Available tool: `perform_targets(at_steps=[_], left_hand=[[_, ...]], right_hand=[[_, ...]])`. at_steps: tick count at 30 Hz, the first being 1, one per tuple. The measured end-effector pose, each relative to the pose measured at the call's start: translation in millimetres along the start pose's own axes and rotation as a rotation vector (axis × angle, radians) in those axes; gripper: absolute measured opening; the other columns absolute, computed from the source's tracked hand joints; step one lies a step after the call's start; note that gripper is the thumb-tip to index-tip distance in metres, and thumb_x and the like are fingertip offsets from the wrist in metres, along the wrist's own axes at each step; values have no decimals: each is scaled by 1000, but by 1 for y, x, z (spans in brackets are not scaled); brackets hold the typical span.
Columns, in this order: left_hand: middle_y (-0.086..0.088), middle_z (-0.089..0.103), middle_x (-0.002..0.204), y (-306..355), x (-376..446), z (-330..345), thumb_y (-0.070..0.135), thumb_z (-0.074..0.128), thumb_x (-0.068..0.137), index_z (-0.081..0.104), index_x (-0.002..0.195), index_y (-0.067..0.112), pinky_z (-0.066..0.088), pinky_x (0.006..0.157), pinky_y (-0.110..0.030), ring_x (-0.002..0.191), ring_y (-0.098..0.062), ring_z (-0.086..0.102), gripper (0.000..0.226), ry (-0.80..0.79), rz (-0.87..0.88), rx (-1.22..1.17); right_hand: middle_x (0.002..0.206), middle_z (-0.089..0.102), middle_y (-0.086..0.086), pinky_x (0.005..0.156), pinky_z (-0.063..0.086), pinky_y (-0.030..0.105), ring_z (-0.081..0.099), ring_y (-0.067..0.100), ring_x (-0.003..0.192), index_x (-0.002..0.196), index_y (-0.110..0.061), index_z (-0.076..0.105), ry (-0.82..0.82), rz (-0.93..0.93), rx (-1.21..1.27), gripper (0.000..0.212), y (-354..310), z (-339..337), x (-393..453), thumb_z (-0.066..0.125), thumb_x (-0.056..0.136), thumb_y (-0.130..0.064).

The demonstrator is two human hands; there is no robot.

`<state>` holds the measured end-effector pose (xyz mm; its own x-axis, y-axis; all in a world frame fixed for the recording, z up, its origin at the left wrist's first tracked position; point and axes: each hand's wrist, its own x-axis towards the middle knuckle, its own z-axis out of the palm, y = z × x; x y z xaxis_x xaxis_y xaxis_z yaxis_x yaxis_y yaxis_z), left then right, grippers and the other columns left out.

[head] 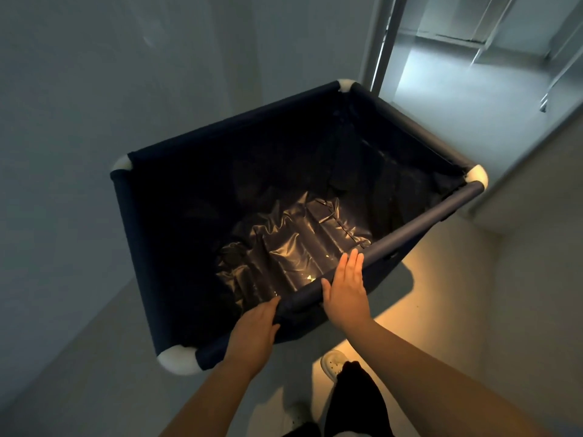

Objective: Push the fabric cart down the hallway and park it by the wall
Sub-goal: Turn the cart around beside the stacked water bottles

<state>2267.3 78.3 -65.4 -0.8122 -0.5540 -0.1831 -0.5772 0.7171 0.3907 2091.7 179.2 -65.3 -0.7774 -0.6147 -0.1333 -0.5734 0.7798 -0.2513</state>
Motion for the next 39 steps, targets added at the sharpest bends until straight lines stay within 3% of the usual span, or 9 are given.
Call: perform_targets(at_steps=[12, 19, 27, 32, 35, 39], left_hand=[[3, 51, 134, -30, -44, -1, 32, 52, 94, 31, 143, 22, 38, 96, -28, 117, -16, 49, 54, 30, -49, -31], [5, 52, 131, -45, -86, -1, 30, 53, 93, 32, 143, 24, 40, 93, -26, 112, -14, 51, 54, 64, -104, -65], [8, 51, 133, -30, -131, 12, 29, 54, 92, 32, 143, 26, 37, 98, -25, 115, -12, 49, 55, 104, -185, -93], [9, 49, 135, 0, -158, 28, 30, 52, 93, 30, 144, 28, 37, 98, -23, 116, -10, 48, 56, 98, -238, -113], [10, 43, 142, 19, -171, 40, 28, 50, 95, 25, 146, 29, 32, 100, -20, 123, -8, 44, 57, 89, -195, -155], [15, 13, 156, 40, -180, 53, 35, 40, 99, -1, 148, 33, 30, 103, -17, 133, -4, 29, 64, 3, -91, -51]], right_hand=[[157, -11, 23, 114, -9, 39, -12, 37, 144, 147, 2, -6, -20, -26, -88, 74, -35, 17, -32, 21, 99, -47], [156, -8, 26, 117, -5, 43, -11, 40, 143, 147, 5, -4, -19, -83, -92, 73, -58, 26, -65, 19, 99, -46], [154, -10, 29, 115, -11, 42, -11, 42, 143, 146, 7, -5, -38, -168, -124, 72, -51, 28, -99, 19, 100, -44], [155, -1, 28, 118, 2, 45, -3, 42, 143, 145, 8, 4, -24, -238, -94, 73, -26, 25, -118, 28, 99, -43], [155, 4, 27, 118, 6, 45, 0, 42, 143, 146, 8, 9, -9, -289, -94, 72, -4, 20, -126, 33, 99, -41], [156, -10, 24, 120, -1, 42, -16, 37, 143, 147, 4, -5, -69, -345, -129, 71, 27, 14, -130, 22, 100, -43]])
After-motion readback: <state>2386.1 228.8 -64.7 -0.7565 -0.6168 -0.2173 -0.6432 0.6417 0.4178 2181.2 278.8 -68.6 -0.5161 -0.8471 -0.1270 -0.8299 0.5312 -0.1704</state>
